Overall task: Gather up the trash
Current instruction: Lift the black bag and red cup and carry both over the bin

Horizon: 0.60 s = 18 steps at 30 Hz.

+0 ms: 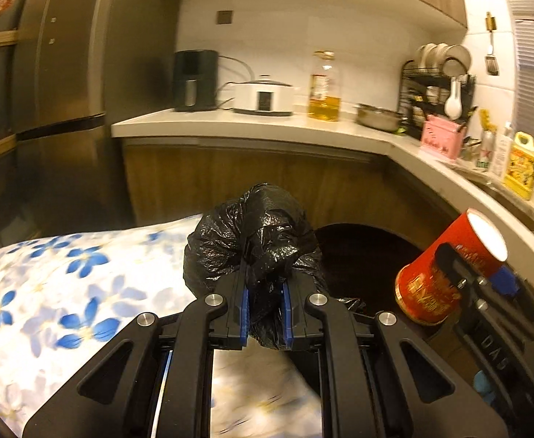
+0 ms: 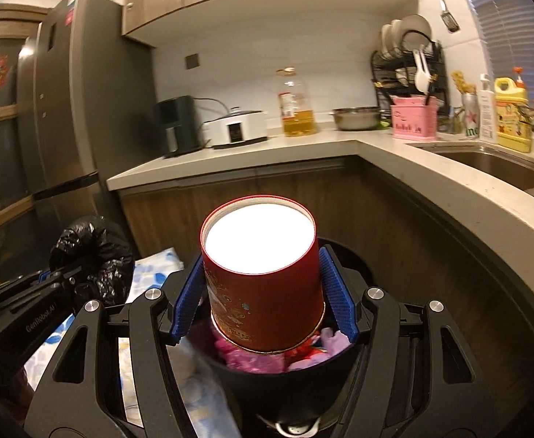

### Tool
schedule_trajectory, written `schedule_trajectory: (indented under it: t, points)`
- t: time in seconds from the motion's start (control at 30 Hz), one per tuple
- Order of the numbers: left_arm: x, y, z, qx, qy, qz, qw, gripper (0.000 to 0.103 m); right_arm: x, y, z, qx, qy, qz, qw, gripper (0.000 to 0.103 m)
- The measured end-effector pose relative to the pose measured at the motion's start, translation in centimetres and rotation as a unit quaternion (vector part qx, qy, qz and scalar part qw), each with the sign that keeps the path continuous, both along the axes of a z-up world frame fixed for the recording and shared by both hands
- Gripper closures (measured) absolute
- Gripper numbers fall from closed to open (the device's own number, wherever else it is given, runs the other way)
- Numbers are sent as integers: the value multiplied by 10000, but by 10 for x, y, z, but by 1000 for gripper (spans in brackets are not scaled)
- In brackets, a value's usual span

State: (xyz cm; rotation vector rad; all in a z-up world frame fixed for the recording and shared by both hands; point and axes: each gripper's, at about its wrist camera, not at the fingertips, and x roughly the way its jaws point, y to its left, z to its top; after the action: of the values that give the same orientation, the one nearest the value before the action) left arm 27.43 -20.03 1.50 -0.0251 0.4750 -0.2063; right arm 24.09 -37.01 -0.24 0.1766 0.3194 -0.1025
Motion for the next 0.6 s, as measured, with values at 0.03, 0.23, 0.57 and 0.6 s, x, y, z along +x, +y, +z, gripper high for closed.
schedule_trajectory:
  t: [0.03, 0.23, 0.57, 0.6]
  points:
    - [3, -7, 0, -23, -8, -87, 10000, 89, 1, -5, 0, 12, 5, -45, 10000, 41]
    - [21, -33, -4, 6, 20, -304, 9995, 89, 13, -26, -5, 49, 43, -166, 9998, 41]
    - [38, -59, -8, 53, -27, -554, 9984, 87, 28, -37, -11, 48, 135, -232, 9996, 40]
    - [39, -61, -9, 62, -28, -575, 9983, 87, 30, -38, -11, 53, 141, -234, 9996, 40]
